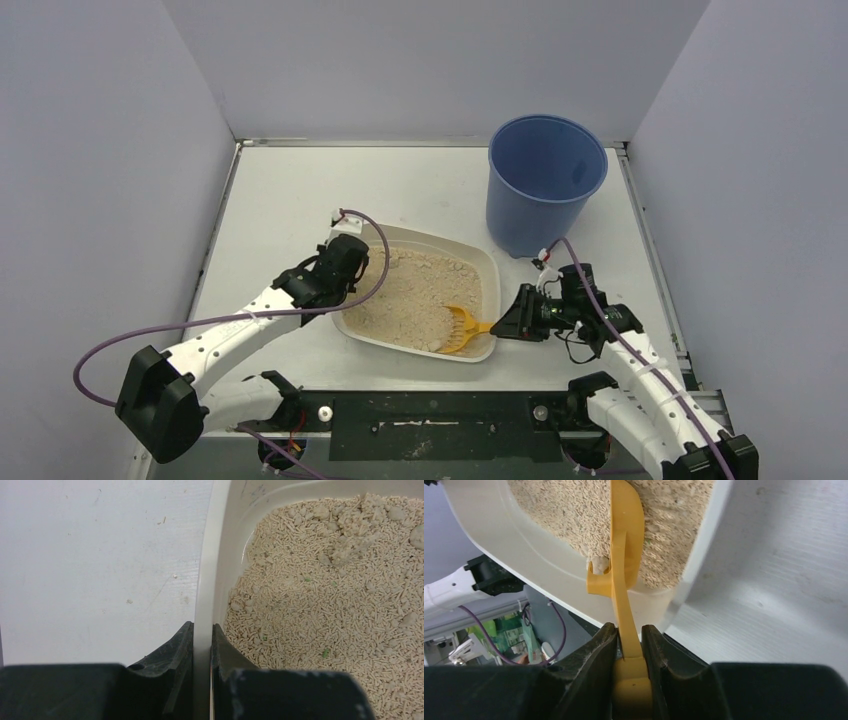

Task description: Clean the litter box

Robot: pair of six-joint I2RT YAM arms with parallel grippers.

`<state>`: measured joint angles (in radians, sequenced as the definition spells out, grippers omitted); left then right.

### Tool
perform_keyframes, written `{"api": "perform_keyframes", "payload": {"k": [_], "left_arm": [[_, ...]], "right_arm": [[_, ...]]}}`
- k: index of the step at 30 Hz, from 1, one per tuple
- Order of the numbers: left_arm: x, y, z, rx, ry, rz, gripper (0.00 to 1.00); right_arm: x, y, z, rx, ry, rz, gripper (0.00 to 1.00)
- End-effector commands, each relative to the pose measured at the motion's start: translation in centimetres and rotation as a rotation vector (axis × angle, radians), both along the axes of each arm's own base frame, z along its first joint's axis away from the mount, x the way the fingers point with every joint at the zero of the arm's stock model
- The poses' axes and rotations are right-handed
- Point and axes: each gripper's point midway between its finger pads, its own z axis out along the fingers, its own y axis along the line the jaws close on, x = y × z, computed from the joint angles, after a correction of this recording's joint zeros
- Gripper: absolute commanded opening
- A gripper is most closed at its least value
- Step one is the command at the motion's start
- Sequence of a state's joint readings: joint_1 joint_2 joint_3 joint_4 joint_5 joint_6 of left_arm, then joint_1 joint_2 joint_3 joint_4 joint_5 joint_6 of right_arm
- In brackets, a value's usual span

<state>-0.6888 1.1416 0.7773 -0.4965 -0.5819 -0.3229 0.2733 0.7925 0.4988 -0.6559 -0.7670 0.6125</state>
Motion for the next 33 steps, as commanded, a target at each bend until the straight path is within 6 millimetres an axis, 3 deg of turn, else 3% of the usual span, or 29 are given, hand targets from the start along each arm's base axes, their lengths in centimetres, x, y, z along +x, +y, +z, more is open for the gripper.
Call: {"api": "perform_keyframes", "payload": {"k": [1,13,18,24,33], "left_arm": [[2.4,-2.7,4.0,-0.097,-0.112,-0.040,0.00],[1.4,-6.0,5.4,-0.157,-0.117,-0.116,0.00],[0.7,-6.5,5.9,-0.184,-0.119,-0.129,0.00],[-0.5,-6.7,6.2,-0.223,-0.121,-0.146,0.00],[-0.8,-6.0,5.8,-0.209,-0.124,-0.124,0.00]], "right_arm": [[0.4,2.4,-1.0,0.041,0.017,-0.005,0.00],[3.6,11.6,0.4,0.215,-0.066,-0.070,0.00],[4.8,14.5,0.3,0.285,-0.059,-0.091,0.00],[5.9,16.0,0.8,0.362,-0.076,-0.127,0.00],[6.0,15.8,2.2,0.509,-0.094,-0.172,0.00]]}}
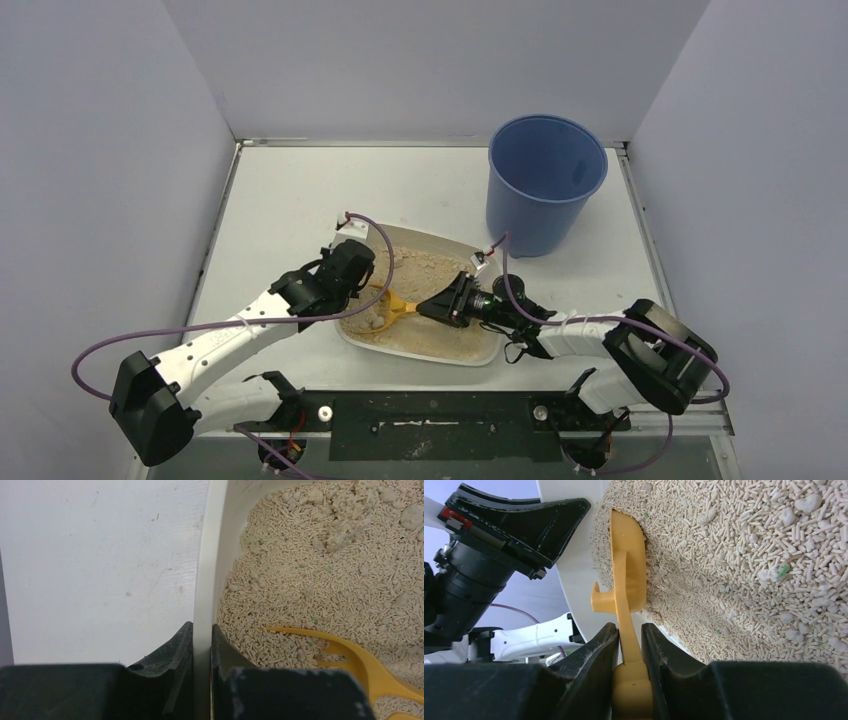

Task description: Clean the litter box

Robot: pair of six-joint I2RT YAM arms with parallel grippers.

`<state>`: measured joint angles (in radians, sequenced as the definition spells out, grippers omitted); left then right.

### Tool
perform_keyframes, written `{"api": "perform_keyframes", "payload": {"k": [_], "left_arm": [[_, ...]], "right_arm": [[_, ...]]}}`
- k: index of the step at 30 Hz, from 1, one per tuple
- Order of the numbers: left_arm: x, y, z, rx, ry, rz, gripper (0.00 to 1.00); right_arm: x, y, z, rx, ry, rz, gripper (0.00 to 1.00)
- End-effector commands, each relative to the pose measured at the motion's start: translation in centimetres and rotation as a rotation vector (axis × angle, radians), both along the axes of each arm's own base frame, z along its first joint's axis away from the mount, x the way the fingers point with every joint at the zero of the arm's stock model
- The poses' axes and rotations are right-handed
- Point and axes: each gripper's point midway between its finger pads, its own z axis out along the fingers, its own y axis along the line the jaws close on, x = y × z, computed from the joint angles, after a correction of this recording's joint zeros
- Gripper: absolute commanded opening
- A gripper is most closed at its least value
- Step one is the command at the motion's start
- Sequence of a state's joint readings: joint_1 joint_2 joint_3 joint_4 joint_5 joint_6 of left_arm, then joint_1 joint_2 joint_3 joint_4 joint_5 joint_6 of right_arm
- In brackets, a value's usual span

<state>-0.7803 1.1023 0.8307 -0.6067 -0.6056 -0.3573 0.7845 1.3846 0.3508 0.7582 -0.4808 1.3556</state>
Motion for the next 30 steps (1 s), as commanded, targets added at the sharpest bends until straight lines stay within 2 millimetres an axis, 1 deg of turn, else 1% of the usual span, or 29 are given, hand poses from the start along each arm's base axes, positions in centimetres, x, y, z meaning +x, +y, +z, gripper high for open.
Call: {"api": "perform_keyframes", "payload": {"k": [1,5,9,14,16,23,30], "left_arm": [[0.9,-4.2,3.8,-0.197,-0.117,-0.057,0.00],[1.2,-2.4,2.9,-0.131,-0.115,0.006,0.00],[1.7,-1.5,2.1,-0.131,-0.095,0.039,0.00],[2.1,-0.5,1.3,-0.149,-0.076,0.067,0.00],[2.2,-0.2,1.0,-0.146,-0.072,0.077,0.00],[2.2,0.5,-0.5,-0.128,-0.043,0.103,0.00],[2.1,0.3,-1.3,-0.121,-0.025,0.096,0.00]], "right_arm": [[1.1,0.0,1.0,0.090,-0.031,-0.091,0.00],[0.4,-0.7,2.1,0.191,-0.036,-0.079,0.00],[-0.5,-1.4,3.2,0.286,-0.041,-0.063,0.00],[-1.4,-1.9,3.8,0.369,-0.019,-0.041,0.00],[-1.7,-2.2,3.8,0.383,-0.010,-0.041,0.00],[-2.1,-3.5,4.1,0.420,-0.001,-0.055,0.00],[-1.6,-5.3,4.6,0.427,-0.013,-0.090,0.00]]}}
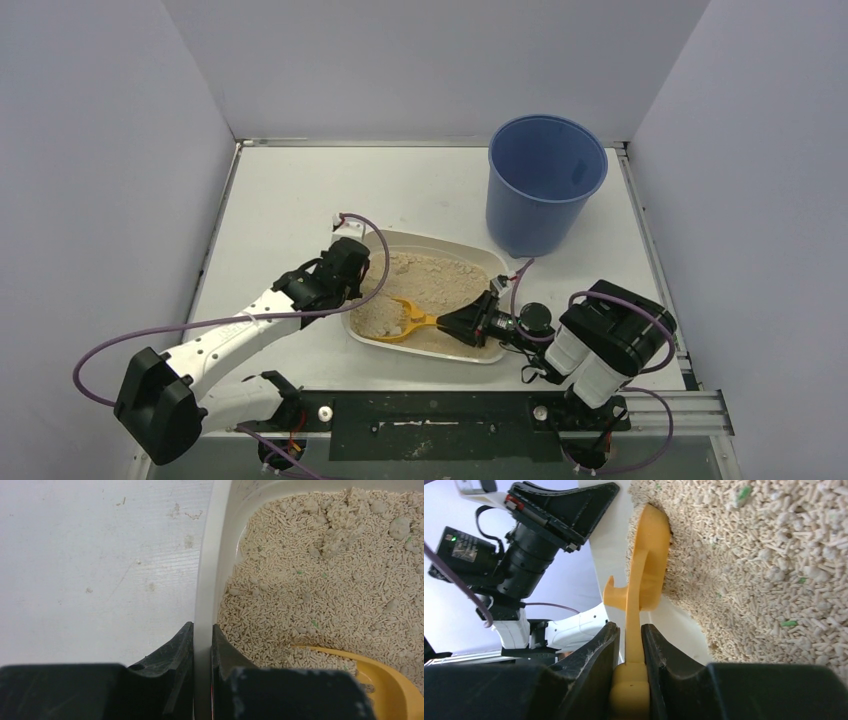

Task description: Clean the litter box

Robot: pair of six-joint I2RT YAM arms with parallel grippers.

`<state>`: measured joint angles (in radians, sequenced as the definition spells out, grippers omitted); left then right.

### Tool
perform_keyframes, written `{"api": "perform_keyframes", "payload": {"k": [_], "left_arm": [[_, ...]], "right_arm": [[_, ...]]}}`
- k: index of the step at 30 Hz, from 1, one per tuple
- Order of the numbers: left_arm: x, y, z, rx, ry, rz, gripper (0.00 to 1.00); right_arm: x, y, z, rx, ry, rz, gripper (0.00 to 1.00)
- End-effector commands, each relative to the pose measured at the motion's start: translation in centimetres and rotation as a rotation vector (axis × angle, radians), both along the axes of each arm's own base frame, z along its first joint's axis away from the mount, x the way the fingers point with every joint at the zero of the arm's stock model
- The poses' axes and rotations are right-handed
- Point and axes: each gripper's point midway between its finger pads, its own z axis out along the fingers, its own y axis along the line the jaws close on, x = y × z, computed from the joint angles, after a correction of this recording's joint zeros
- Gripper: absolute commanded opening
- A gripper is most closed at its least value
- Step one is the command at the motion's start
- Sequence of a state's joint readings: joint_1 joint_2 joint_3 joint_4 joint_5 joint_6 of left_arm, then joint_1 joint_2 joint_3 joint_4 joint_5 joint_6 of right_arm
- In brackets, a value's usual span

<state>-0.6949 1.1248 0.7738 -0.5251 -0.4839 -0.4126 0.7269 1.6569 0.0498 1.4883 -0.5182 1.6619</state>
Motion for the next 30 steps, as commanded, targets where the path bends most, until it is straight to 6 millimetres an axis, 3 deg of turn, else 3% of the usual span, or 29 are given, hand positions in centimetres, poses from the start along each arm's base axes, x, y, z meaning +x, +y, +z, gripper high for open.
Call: {"api": "perform_keyframes", "payload": {"k": [1,10,15,22,25,28,30], "left_arm": [[1.6,0.5,1.1,-0.006,-0.082,0.056,0.00],[1.8,0.5,0.9,-0.002,-0.078,0.059,0.00],[1.9,0.6,1.1,-0.005,-0.086,0.065,0.00],[1.9,0.8,1.5,-0.016,-0.097,0.072,0.00],[1.9,0.6,1.5,-0.026,-0.097,0.068,0.00],[1.9,0.5,1.6,-0.033,-0.095,0.063,0.00],[1.9,0.5,1.6,-0.034,-0.094,0.061,0.00]], "right_arm": [[0.8,-1.7,6.4,0.186,-0.187,-0.058,0.00],[2.3,-3.4,6.7,0.088,-0.242,-0.113,0.00],[2.8,-4.5,8.0,0.060,-0.299,-0.144,0.00],[2.3,-5.8,9.1,0.075,-0.350,-0.152,0.00],[2.8,-6.9,8.5,0.075,-0.330,-0.223,0.00],[1.9,-5.8,9.6,0.076,-0.392,-0.164,0.00],[2.5,-6.6,9.2,0.062,-0.375,-0.196,0.00]]}}
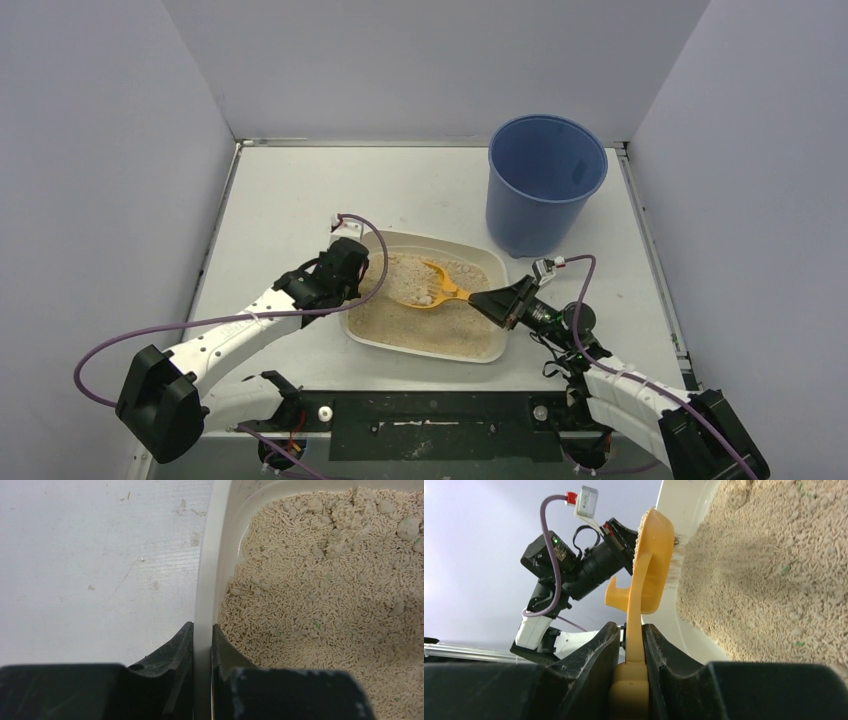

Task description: Clean the litter box

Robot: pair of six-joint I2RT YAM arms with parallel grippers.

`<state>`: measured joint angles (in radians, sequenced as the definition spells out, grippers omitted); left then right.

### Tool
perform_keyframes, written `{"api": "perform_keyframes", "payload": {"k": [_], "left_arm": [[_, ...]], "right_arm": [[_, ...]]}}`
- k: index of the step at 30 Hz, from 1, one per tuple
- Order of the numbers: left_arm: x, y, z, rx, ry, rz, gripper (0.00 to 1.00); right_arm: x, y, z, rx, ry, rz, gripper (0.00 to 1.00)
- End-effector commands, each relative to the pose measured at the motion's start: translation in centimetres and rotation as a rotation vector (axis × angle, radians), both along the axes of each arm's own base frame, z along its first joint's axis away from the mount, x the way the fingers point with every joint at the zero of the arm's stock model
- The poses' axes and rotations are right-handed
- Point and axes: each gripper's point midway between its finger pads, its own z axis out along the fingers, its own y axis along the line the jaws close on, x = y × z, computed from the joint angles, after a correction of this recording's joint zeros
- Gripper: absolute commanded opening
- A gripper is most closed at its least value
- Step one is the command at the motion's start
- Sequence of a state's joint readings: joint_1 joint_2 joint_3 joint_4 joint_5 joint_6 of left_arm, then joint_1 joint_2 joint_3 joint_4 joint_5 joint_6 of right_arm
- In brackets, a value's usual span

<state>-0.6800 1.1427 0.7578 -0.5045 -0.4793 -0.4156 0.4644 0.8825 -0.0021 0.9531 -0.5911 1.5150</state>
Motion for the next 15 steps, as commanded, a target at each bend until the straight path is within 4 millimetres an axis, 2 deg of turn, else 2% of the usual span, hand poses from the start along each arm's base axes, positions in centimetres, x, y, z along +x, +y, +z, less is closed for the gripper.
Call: {"api": "perform_keyframes", "payload": {"k": [1,2,4,5,7,8,9,11,12,14,15], "left_arm": [[1.7,0.2,2.5,-0.040,-0.109,0.046,0.00],[1.7,0.1,2.5,-0.043,-0.110,0.044,0.00],[1.6,0.2,2.6,-0.042,-0.111,0.044,0.00],[1.6,0.2,2.5,-0.043,-0.112,0.045,0.00],[1.6,0.0,2.6,-0.050,-0.112,0.040,0.00],[1.7,-0.1,2.7,-0.055,-0.114,0.037,0.00],[1.7,-0.1,2.7,-0.056,-0.113,0.035,0.00],[1.6,-0.1,2.6,-0.056,-0.110,0.034,0.00],[1.5,-0.1,2.6,-0.057,-0.110,0.033,0.00],[1.6,-0.2,2.8,-0.064,-0.115,0.030,0.00],[1.7,-0.3,2.9,-0.067,-0.118,0.028,0.00]], "right_arm": [[0.7,-1.0,1.9,0.035,-0.077,-0.055,0.00],[0.5,-1.2,2.0,0.050,-0.088,-0.070,0.00],[-0.7,0.0,3.0,0.041,-0.138,0.010,0.00],[-0.7,0.2,3.4,0.037,-0.151,0.024,0.00],[0.8,-1.5,2.4,0.041,-0.096,-0.066,0.00],[0.9,-2.1,2.3,0.066,-0.091,-0.099,0.00],[0.4,-1.8,2.9,0.081,-0.119,-0.080,0.00],[-0.9,0.2,4.3,0.063,-0.178,0.019,0.00],[-0.8,0.4,4.5,0.050,-0.189,0.027,0.00],[1.1,-1.7,2.5,0.020,-0.110,-0.076,0.00],[1.4,-2.7,2.1,0.048,-0.096,-0.120,0.00]]}}
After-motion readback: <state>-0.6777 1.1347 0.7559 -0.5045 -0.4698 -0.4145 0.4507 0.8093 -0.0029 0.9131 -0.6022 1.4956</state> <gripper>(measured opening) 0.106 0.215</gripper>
